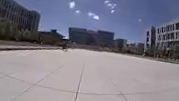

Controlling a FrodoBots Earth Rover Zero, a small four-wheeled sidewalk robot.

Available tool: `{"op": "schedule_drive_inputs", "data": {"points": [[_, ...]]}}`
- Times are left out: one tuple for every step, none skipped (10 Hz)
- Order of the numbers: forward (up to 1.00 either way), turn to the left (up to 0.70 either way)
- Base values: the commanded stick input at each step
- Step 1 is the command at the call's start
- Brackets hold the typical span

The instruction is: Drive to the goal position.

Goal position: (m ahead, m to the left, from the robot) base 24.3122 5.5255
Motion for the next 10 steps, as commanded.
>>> {"op": "schedule_drive_inputs", "data": {"points": [[0.50,-0.50],[0.50,-0.11],[0.50,0.00],[0.50,0.00],[0.50,0.00],[0.50,0.00],[0.50,0.00],[0.50,0.00],[0.50,0.00],[0.50,0.00]]}}
